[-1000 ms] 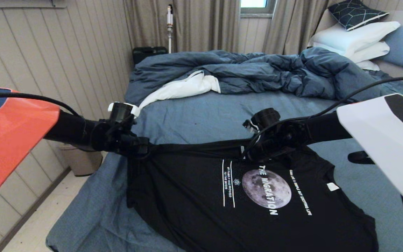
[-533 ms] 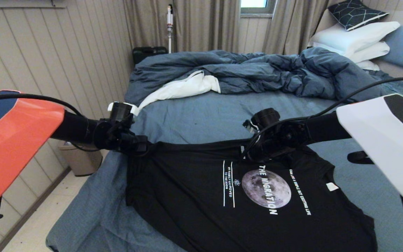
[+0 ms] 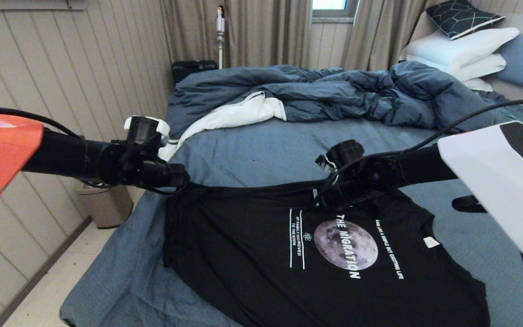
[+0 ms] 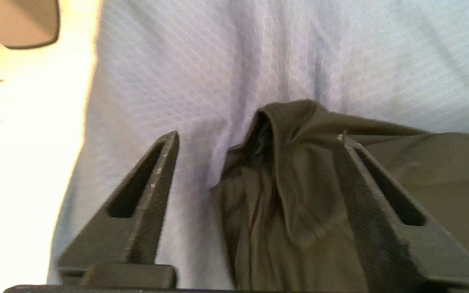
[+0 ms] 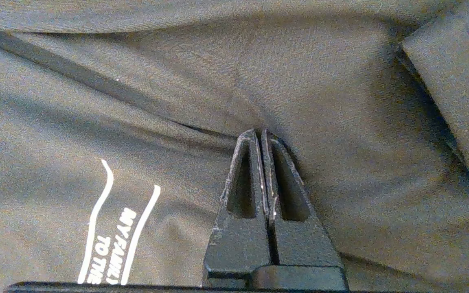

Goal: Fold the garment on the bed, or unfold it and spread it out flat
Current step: Unford the black T-shirt

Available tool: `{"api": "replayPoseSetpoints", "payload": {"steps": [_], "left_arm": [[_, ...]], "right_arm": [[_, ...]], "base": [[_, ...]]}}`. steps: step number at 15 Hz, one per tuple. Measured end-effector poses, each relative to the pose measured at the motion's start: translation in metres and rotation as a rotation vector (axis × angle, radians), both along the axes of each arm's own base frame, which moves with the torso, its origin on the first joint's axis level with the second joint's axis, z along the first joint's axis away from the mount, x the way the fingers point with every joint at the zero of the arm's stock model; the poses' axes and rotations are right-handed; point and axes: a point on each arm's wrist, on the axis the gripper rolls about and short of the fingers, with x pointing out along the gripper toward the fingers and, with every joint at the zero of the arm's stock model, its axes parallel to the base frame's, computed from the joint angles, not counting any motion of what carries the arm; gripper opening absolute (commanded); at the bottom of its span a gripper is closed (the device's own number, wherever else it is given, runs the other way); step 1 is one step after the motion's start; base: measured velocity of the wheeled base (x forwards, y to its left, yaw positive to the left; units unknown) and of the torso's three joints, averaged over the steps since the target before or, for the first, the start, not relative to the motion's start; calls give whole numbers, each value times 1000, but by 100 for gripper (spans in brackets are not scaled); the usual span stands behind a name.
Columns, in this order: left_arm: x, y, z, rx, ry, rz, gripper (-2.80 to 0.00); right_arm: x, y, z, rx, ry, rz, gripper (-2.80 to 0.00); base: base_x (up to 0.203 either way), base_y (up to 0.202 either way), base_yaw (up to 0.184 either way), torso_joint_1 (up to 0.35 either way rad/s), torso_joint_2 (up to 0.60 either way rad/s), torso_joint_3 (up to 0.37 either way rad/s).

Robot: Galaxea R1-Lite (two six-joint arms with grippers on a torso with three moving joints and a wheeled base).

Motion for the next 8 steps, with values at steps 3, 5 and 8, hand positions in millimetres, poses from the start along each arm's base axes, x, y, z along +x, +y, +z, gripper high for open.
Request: {"api": "replayPoseSetpoints", "payload": {"steps": [3,5,8], "left_arm": [[-23,-11,13,7,9,-38,0],[-36,-26,11,27,19,-88,0],[-40,-37,7,107,15,-169,0]], "right_arm": [[-1,0,1,-1,-3,0,-280],[-1,-1,2,-1,-4,0,-280],[-1,-1,4,1,-7,-1,-280]], "base": [[0,0,0,0,0,0],[0,0,0,0,0,0],[0,0,0,0,0,0]]}}
